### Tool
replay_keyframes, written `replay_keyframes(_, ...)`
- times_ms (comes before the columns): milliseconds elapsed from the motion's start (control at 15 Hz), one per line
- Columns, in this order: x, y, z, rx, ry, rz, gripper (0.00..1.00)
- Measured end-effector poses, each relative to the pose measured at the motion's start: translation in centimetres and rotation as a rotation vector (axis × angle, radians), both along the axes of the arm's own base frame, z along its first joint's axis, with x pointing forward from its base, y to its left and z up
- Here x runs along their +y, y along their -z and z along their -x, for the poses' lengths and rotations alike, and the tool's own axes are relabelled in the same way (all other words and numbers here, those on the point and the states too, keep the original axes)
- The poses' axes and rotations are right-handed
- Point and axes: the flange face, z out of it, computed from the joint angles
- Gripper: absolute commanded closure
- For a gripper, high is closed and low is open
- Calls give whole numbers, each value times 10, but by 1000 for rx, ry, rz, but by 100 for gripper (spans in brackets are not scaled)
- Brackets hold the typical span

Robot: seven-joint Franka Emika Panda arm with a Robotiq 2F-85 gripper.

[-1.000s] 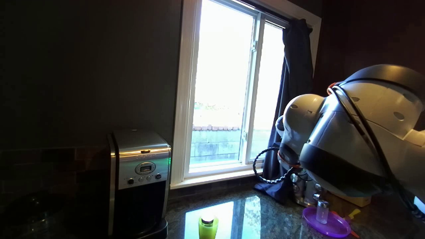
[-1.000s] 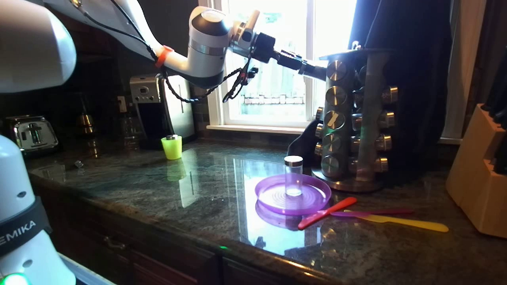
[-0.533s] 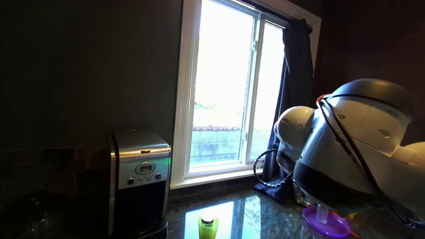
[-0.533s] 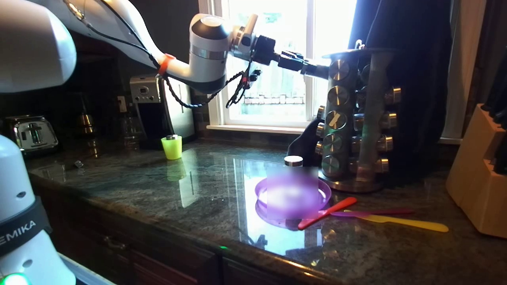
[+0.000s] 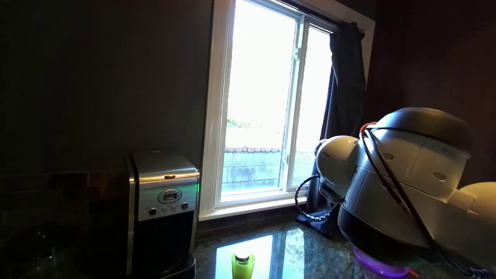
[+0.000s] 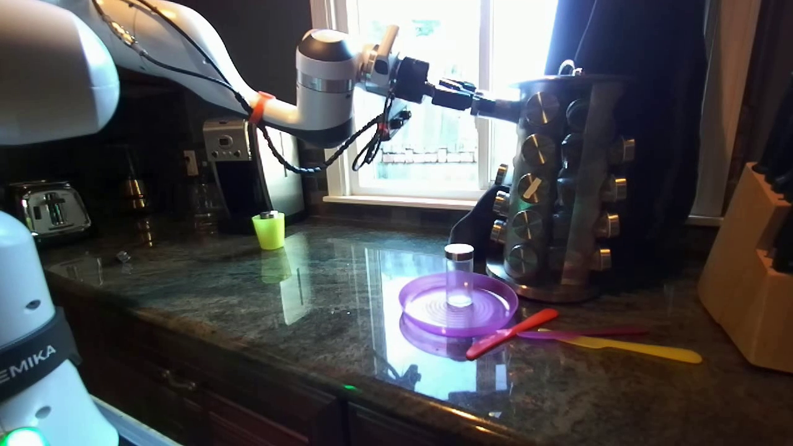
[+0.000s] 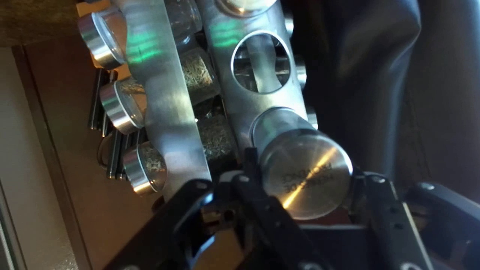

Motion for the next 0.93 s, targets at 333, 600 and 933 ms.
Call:
replay_keyframes(333, 5, 1, -6, 30, 33, 6, 76)
replay_keyframes(600, 8, 0, -11, 62, 43, 3, 76)
replay_keyframes(933, 7, -2, -15, 92, 48, 1, 76)
